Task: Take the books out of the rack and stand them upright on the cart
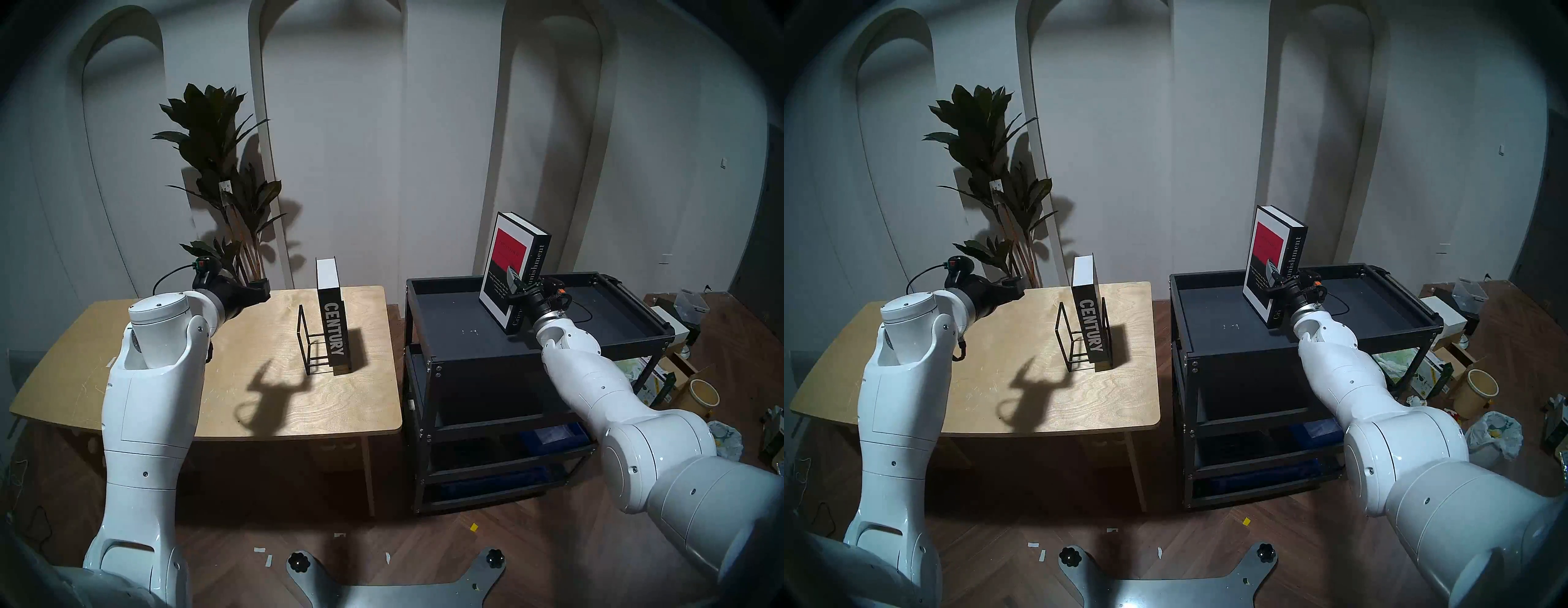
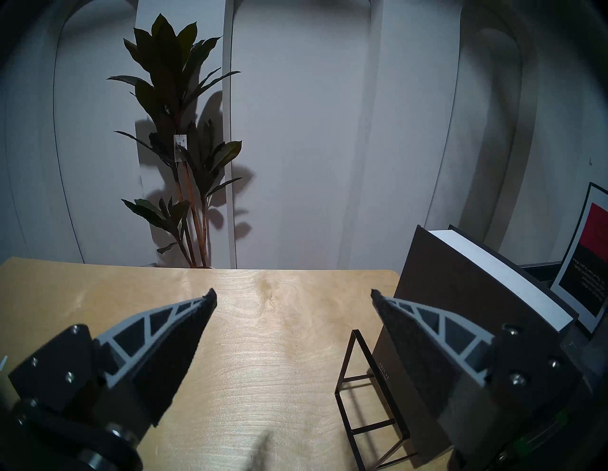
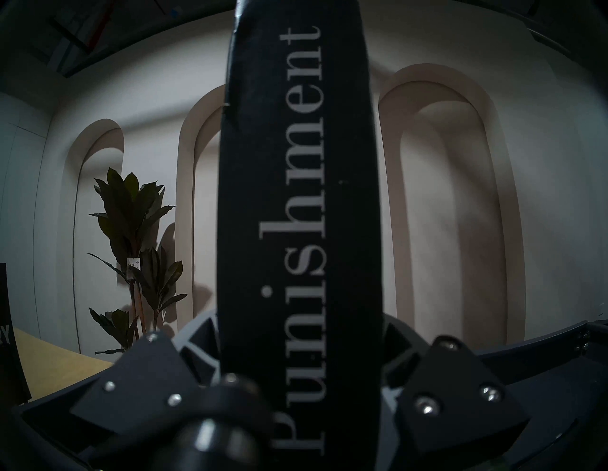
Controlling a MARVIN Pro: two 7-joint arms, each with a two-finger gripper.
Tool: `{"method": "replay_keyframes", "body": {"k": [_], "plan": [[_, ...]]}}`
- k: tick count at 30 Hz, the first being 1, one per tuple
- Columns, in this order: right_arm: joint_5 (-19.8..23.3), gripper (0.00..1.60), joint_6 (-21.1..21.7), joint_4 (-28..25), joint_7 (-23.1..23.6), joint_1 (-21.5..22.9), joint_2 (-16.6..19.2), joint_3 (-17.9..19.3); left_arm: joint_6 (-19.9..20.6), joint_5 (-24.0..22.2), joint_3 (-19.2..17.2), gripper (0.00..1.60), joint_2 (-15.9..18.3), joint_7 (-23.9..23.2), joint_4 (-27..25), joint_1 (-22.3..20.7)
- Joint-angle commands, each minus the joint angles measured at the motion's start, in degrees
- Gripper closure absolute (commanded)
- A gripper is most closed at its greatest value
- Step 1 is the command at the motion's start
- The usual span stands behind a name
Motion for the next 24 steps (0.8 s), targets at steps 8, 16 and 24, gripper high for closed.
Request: {"method": "replay_keyframes", "body": {"k": [8,16,24], "plan": [[1.2,1.6,-2.9,0.1,-1.2,0.9,-1.7,1.6,-0.7,-0.1,-0.5,0.0,0.6,-0.5,-1.5,1.0],[1.6,1.6,0.2,-4.6,-3.1,0.9,-0.7,2.5,0.1,-0.2,-0.4,0.0,0.8,-0.6,-2.3,1.5],[-0.5,1.6,6.1,-9.7,-8.3,-0.1,-0.1,1.3,0.9,-0.4,-0.3,0.0,0.5,-0.6,-2.8,1.9]]}}
